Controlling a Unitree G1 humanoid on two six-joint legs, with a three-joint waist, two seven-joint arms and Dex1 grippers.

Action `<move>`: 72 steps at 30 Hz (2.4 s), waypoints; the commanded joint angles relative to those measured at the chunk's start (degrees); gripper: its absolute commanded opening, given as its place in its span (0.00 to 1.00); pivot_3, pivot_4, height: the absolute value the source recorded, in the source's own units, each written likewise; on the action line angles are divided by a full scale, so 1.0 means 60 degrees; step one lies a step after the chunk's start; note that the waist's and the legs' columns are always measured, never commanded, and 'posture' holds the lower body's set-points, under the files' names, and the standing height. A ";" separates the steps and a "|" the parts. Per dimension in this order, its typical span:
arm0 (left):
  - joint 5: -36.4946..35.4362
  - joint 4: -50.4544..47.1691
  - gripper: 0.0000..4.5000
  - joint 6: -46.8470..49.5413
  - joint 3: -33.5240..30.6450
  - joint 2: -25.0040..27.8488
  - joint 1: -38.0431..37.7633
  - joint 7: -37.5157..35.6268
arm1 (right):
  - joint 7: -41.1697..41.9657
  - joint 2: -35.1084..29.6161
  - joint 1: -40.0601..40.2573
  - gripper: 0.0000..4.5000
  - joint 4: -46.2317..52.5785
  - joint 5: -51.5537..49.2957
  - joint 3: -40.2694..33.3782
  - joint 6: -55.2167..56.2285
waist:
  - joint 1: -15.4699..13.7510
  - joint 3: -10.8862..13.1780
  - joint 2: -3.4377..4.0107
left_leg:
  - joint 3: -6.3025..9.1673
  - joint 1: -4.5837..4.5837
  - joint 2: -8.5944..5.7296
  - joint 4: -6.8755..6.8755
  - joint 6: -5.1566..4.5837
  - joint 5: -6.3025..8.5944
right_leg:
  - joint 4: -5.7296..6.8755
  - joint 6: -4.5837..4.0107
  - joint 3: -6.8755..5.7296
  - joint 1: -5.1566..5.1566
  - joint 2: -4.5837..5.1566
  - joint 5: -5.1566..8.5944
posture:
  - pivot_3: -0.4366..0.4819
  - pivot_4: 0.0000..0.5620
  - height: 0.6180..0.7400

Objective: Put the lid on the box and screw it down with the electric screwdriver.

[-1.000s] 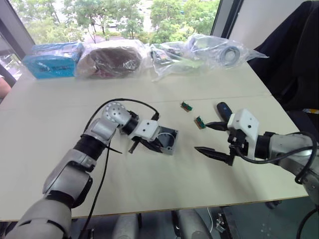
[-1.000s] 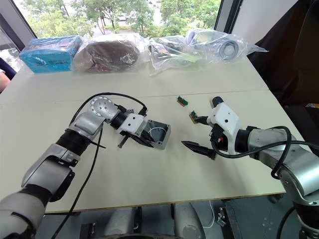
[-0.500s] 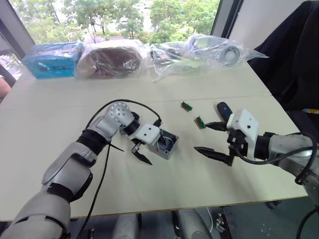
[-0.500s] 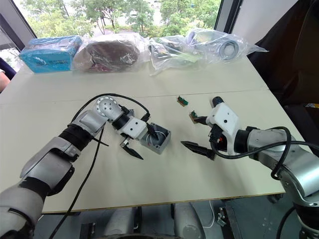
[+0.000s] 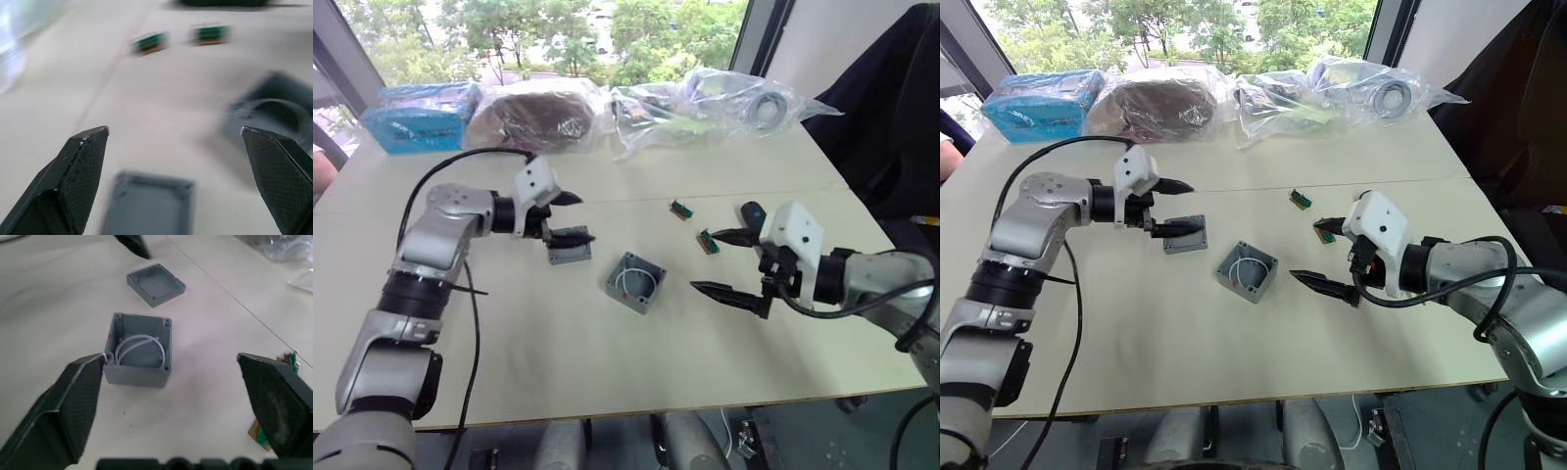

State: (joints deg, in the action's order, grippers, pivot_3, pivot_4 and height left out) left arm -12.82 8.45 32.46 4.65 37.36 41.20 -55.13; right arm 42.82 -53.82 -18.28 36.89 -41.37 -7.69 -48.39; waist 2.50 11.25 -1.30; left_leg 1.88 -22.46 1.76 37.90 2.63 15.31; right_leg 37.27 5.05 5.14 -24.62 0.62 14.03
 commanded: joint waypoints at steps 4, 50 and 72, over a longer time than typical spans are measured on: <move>0.0584 -0.2943 0.99 0.3923 -0.1075 -0.1301 -0.1726 0.4042 | 0.0570 -0.0068 -0.1262 1.00 -0.0312 -0.0134 0.0397 0.0077 | 0.0007 0.0004 -0.0007 | 0.0008 0.0003 0.0001 0.0000 0.0000 0.0000 | 0.0006 -0.0026 -0.0006 0.0001 -0.0003 -0.0019 | 0.48 0.27 1.00; -0.1573 -0.5170 0.01 0.2079 -0.2348 -0.4322 -0.1580 0.5396 | -0.5867 0.4017 -0.3735 1.00 -0.3010 -0.6100 -0.1053 -0.4324 | -0.0008 0.0004 -0.0016 | 0.0012 0.0002 -0.0004 -0.0001 0.0007 -0.0003 | -0.0022 -0.0048 -0.0011 0.0020 0.0003 -0.0041 | 0.48 0.27 1.00; -0.2013 -0.5263 0.00 0.1454 -0.1545 -0.4227 -0.1550 0.5561 | -1.1510 0.4191 -0.3604 0.24 -0.3447 -1.1773 0.0869 -0.1359 | 0.0032 0.0006 -0.0013 | 0.0009 -0.0007 -0.0003 -0.0002 0.0004 -0.0002 | -0.0033 -0.0056 -0.0007 0.0013 -0.0003 -0.0030 | 0.48 0.27 1.00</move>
State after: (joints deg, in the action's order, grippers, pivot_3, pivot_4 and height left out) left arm -24.40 -21.23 41.70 -5.22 11.76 30.88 -22.38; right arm -27.19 -28.31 -38.89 13.17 -108.83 -2.66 -58.06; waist 2.69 11.29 -1.38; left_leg 1.93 -22.50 1.74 37.89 2.66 15.30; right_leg 37.06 4.71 5.10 -24.54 0.60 13.86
